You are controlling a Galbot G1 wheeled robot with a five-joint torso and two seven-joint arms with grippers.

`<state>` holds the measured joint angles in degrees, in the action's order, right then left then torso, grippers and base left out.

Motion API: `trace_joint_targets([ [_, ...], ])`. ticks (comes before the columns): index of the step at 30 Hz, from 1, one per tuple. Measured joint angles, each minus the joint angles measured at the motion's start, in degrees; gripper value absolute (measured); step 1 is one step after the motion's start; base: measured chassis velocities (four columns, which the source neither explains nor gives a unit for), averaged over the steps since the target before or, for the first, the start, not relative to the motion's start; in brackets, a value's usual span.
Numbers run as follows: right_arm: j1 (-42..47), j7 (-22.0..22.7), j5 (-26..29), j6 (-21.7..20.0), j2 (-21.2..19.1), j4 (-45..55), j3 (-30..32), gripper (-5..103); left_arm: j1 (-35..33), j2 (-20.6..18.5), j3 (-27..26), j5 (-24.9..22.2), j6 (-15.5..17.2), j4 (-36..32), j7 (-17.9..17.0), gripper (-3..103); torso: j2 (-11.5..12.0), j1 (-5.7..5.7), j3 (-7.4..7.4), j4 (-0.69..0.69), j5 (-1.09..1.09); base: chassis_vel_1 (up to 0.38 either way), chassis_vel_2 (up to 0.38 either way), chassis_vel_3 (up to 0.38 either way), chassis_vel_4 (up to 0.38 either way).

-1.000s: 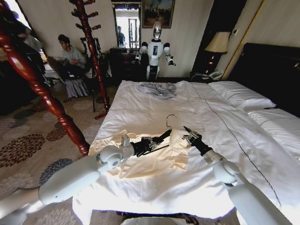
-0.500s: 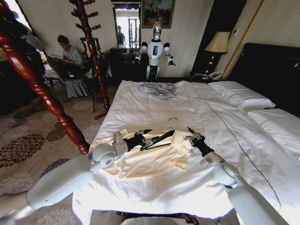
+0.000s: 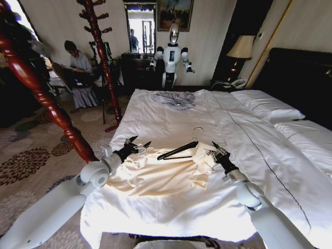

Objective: Pick up the clothes from the bed and hang them on the clothes hanger.

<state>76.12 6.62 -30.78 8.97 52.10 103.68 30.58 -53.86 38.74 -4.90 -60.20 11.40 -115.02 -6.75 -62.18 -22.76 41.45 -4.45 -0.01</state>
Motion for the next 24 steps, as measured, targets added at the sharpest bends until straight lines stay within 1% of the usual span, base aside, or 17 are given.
trace_joint_targets([
  [3, 0.26, 0.00, 0.04, 0.04, -0.14, 0.27, 0.00, 20, -0.29, 1.15, 0.18, 1.38, 0.16, 2.77, -0.59, 100, 0.01, 0.00, 0.00, -0.02, 0.01, 0.000, 0.000, 0.000, 0.000],
  [6, 0.50, 0.00, 0.04, 0.06, -0.17, 0.41, 0.23, 20, -0.21, 1.60, 0.89, 1.99, 0.27, 3.45, -0.46, 100, 0.01, -0.01, 0.00, -0.01, 0.01, 0.000, 0.000, 0.000, 0.000],
  [9, 0.85, 0.00, 0.04, 0.12, -0.23, 0.45, 0.80, 20, -0.86, 2.71, 2.01, 1.59, 0.47, 3.34, -0.72, 100, 0.00, 0.00, 0.00, -0.03, 0.02, 0.000, 0.000, 0.000, 0.000],
  [10, 1.11, 0.00, 0.05, 0.15, -0.24, 0.46, 1.21, 20, -1.84, 3.76, 2.41, 1.15, 0.55, 3.05, -1.04, 100, 0.00, 0.00, 0.00, -0.02, 0.02, 0.000, 0.000, 0.000, 0.000],
  [11, 1.87, 0.00, 0.07, 0.24, -0.41, 0.63, 2.09, 20, -3.22, 6.85, 1.29, 0.54, 0.64, 3.68, -1.81, 100, 0.00, 0.00, 0.00, -0.01, 0.00, 0.000, 0.000, 0.000, 0.000],
  [12, 2.14, 0.01, 0.09, 0.26, -0.53, 0.68, 2.34, 20, -3.26, 7.70, 0.72, -0.75, 0.78, 4.25, -2.35, 100, 0.00, 0.00, 0.00, -0.02, 0.01, 0.000, 0.000, 0.000, 0.000],
  [13, 2.14, 0.01, 0.09, 0.26, -0.53, 0.68, 2.34, 20, -3.26, 7.70, 0.72, -0.75, 0.78, 4.25, -2.35, 100, 0.00, 0.00, 0.00, -0.02, 0.01, 0.000, 0.000, 0.000, 0.000],
  [16, 2.50, 0.01, 0.10, 0.31, -0.68, 0.76, 2.77, 20, -2.95, 8.43, 0.15, -4.08, 1.31, 5.65, -2.91, 100, 0.00, -0.01, 0.00, -0.02, 0.02, 0.000, 0.000, 0.000, 0.000],
  [18, 2.54, 0.01, 0.11, 0.31, -0.68, 0.87, 2.86, 20, -2.82, 8.68, 0.08, -6.00, 1.72, 6.38, -2.87, 100, 0.00, 0.00, 0.00, -0.02, 0.02, 0.000, 0.000, 0.000, 0.000],
  [19, 2.54, 0.01, 0.11, 0.31, -0.68, 0.87, 2.86, 20, -2.82, 8.68, 0.08, -6.00, 1.72, 6.38, -2.87, 100, 0.00, 0.00, 0.00, -0.02, 0.02, 0.000, 0.000, 0.000, 0.000],
  [23, 2.70, 0.09, 0.26, 0.30, -0.69, 1.17, 2.93, 20, -2.82, 9.51, 0.30, -10.25, 2.81, 8.30, -2.35, 100, 0.00, 0.00, 0.00, -0.01, 0.02, 0.000, 0.000, 0.000, 0.000],
  [24, 2.70, 0.09, 0.26, 0.30, -0.69, 1.17, 2.93, 20, -2.82, 9.51, 0.30, -10.25, 2.81, 8.30, -2.35, 100, 0.00, 0.00, 0.00, -0.01, 0.02, 0.000, 0.000, 0.000, 0.000],
])
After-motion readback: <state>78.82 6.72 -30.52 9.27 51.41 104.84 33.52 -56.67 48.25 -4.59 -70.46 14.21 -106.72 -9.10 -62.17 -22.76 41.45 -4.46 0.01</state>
